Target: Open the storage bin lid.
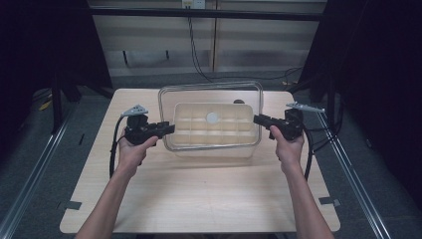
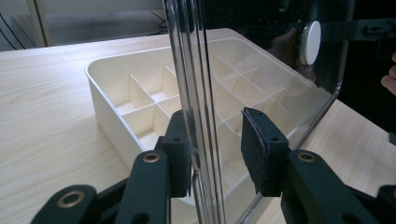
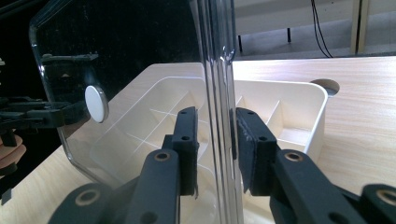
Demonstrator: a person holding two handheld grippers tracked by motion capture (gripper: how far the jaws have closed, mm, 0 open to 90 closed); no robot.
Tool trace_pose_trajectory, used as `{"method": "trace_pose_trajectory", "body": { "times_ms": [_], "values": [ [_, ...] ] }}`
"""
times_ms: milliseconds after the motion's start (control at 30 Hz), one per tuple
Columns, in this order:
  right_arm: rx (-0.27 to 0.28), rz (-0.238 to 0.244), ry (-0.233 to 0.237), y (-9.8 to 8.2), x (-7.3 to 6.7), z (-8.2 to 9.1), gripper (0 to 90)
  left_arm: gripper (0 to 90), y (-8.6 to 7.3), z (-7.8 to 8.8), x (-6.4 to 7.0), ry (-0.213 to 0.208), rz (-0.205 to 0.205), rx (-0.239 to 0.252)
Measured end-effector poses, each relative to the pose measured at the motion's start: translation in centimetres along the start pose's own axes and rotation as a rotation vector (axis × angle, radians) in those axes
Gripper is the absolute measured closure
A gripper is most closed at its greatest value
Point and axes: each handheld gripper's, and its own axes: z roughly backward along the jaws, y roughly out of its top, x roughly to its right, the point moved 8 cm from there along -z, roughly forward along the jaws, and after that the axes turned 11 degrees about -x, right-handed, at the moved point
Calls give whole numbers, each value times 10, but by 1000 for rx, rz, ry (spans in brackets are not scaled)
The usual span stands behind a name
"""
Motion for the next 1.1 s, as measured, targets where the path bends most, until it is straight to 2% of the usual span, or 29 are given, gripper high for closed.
{"method": "trace_pose_trajectory", "body": {
  "times_ms": [167,200,333,500,733,767,833,1000,1100],
  "values": [
    [14,2,20,-2,-7,2,716,647,-1,5,-1,-6,15,11],
    [18,2,22,-3,-8,2,718,653,-1,9,1,-23,24,27],
    [24,-4,36,-9,-8,2,720,654,-2,12,4,-4,12,26],
    [22,-13,43,-14,-9,3,722,653,-3,12,5,-10,14,31],
    [-10,22,34,-21,-11,5,722,651,-8,11,7,-6,19,23],
    [-34,22,28,-26,-10,5,722,643,-9,12,8,7,13,13],
    [-44,22,33,-28,-10,5,722,644,-10,12,10,-1,19,14],
    [-61,22,33,-32,-13,12,724,645,-15,13,16,-9,8,2],
    [-50,33,28,-34,-17,17,725,645,-16,15,19,-6,4,0]
  ]
}}
